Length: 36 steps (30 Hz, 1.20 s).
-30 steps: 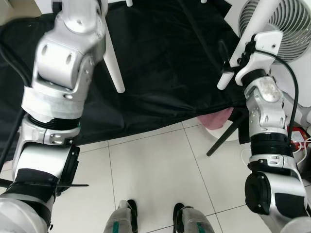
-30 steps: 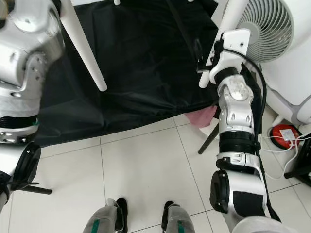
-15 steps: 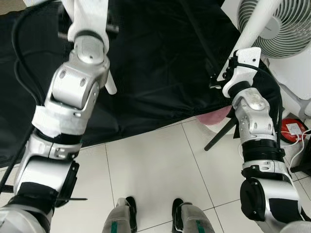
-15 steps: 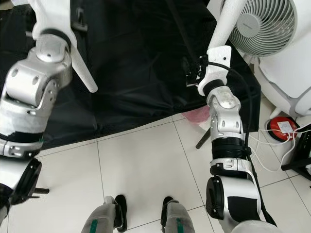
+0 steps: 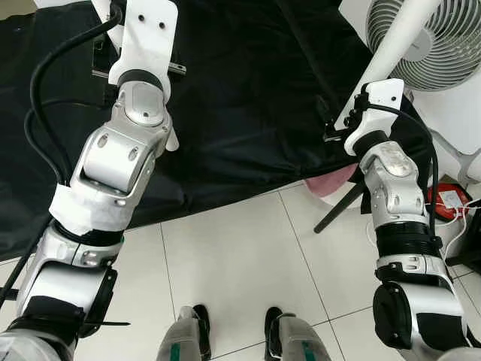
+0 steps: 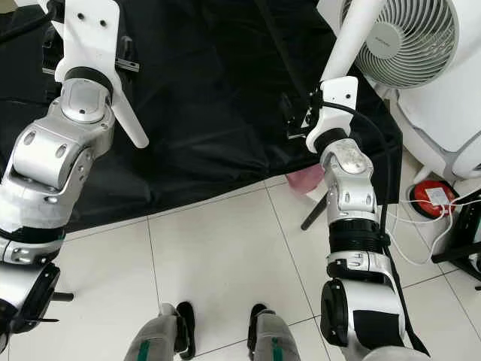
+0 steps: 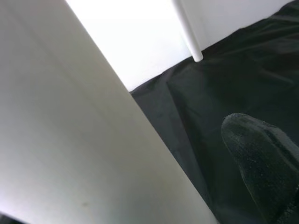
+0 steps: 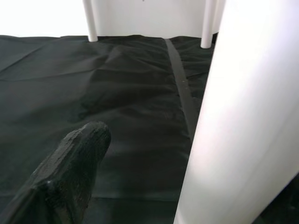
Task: Building children table
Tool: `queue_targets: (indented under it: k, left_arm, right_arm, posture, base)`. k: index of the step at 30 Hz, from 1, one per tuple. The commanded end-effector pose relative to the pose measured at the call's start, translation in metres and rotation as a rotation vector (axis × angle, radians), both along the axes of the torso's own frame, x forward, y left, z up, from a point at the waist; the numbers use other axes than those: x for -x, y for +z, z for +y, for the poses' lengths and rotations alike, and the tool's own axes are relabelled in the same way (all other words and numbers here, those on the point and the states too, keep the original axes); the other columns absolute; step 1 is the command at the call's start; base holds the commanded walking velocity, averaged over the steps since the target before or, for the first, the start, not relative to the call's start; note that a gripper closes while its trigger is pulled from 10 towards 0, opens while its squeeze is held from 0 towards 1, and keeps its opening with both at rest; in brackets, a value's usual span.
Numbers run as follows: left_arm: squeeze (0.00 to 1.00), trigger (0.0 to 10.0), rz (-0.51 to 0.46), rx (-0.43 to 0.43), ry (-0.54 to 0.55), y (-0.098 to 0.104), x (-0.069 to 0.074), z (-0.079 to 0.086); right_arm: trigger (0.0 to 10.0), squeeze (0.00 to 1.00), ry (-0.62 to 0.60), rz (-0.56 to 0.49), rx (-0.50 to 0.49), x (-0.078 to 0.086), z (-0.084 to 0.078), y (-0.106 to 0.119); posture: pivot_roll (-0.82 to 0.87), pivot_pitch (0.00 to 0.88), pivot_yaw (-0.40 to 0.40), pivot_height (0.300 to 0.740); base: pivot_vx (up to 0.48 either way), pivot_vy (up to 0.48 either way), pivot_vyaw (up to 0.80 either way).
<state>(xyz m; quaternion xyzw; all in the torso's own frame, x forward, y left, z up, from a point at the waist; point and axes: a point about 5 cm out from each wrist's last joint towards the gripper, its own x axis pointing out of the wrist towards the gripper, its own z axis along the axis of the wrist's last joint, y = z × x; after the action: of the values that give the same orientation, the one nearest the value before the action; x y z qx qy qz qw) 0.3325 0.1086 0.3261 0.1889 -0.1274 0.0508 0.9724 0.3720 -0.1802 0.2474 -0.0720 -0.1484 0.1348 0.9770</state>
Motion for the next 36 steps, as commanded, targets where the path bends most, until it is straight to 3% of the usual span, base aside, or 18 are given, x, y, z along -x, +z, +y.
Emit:
queue_targets:
  k: [1,14,20,27,36]
  left_arm:
    - [0.0,10.0,0.064,-0.081,-0.181,-0.013,0.009,-0.026]
    - [0.0,10.0,0.059,-0.094,-0.166,-0.016,0.01,-0.022]
    - [0.0,10.0,0.022,-0.212,-0.131,-0.023,0.016,-0.026]
    - [0.0,10.0,0.032,-0.227,-0.136,-0.032,0.02,-0.027]
    - [0.0,10.0,-0.063,-0.228,-0.244,-0.03,0.035,-0.026]
  right_arm:
    - [10.0,0.0,0.171,0.09,0.045,0.004,0.032,-0.028]
    - [10.0,0.0,0.102,0.002,0.014,0.009,0.033,-0.022]
    - [10.0,0.0,0.095,-0.004,0.017,0.012,0.03,-0.022]
    - [10.0,0.0,0.098,-0.01,0.014,0.012,0.029,-0.02]
    - [10.0,0.0,0.118,-0.004,0.012,0.016,0.033,-0.025]
  posture:
    - [-0.03,0.226,0.046,0.74]
    - [-0.06,0.216,0.036,0.74]
    - [-0.08,0.205,0.029,0.74]
    - [-0.08,0.203,0.023,0.74]
    - [-0.08,0.19,0.03,0.74]
  base:
    - [0.0,0.0,0.0]
    - [0.0,0.0,0.0]
    - [0.0,0.0,0.0]
    - [0.0,0.0,0.0]
    - [0.0,0.0,0.0]
